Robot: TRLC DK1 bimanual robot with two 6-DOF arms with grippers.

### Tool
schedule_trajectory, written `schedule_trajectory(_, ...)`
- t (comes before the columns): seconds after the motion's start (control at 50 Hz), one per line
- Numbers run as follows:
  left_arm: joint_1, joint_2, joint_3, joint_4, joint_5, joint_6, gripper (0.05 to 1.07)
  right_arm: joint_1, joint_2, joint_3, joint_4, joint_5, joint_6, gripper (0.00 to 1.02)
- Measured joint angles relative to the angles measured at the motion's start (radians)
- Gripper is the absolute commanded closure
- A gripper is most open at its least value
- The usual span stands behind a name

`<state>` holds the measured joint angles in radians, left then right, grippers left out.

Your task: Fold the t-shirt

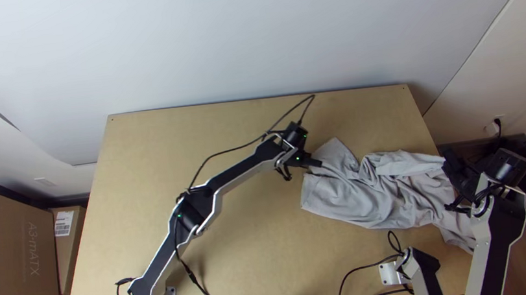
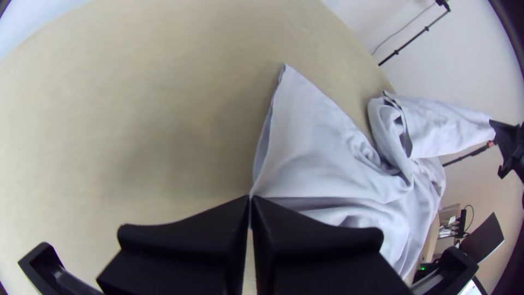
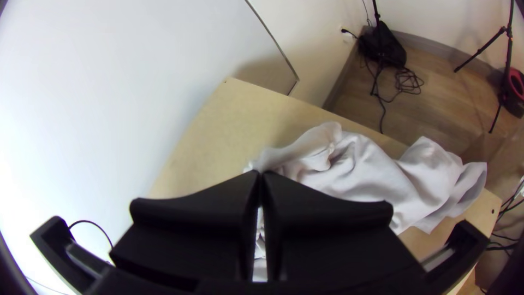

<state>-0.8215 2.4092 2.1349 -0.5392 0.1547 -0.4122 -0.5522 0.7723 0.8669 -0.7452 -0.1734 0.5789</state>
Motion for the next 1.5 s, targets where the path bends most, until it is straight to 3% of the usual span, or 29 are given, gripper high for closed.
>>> schedule_trajectory(0.36, 0.227, -0.634, -0.611, 0.027, 0.071, 0.031, 1.05, 0.032, 0.077, 0.040, 0.003, -0.001, 0.016, 1.00)
schedule_trajectory(0.54, 0.233, -0.922, -0.942, 0.016, 0.127, 0.066, 1.05, 0.130, 0.120, 0.084, -0.002, -0.001, 0.038, 1.00)
schedule_trajectory(0.76, 0.150, -1.075, -1.186, -0.145, 0.180, 0.118, 1.03, 0.289, 0.163, 0.167, -0.105, -0.039, 0.054, 1.00)
schedule_trajectory(0.92, 0.085, -1.082, -1.265, -0.151, 0.231, 0.140, 0.74, 0.323, 0.190, 0.189, -0.121, -0.049, 0.056, 1.00)
schedule_trajectory(0.96, 0.079, -1.086, -1.270, -0.156, 0.250, 0.144, 0.59, 0.323, 0.198, 0.189, -0.125, -0.049, 0.056, 1.00)
schedule_trajectory(1.02, 0.065, -1.102, -1.270, -0.160, 0.257, 0.144, 0.27, 0.323, 0.210, 0.189, -0.126, -0.049, 0.055, 1.00)
schedule_trajectory(1.08, 0.048, -1.129, -1.270, -0.160, 0.257, 0.145, 0.15, 0.323, 0.222, 0.189, -0.126, -0.049, 0.052, 1.00)
schedule_trajectory(1.2, 0.042, -1.160, -1.268, -0.163, 0.269, 0.153, 0.14, 0.323, 0.240, 0.192, -0.126, -0.049, 0.047, 1.00)
schedule_trajectory(1.32, 0.122, -1.136, -1.246, -0.160, 0.273, 0.158, 0.16, 0.323, 0.252, 0.195, -0.128, -0.049, 0.044, 1.00)
schedule_trajectory(1.36, 0.165, -1.109, -1.223, -0.158, 0.273, 0.154, 0.26, 0.323, 0.255, 0.195, -0.128, -0.049, 0.044, 1.00)
schedule_trajectory(1.42, 0.232, -1.053, -1.188, -0.125, 0.275, 0.137, 0.48, 0.323, 0.256, 0.195, -0.127, -0.049, 0.045, 1.00)
schedule_trajectory(1.5, 0.306, -0.990, -1.168, -0.025, 0.269, 0.100, 0.51, 0.323, 0.256, 0.195, -0.127, -0.049, 0.045, 1.00)
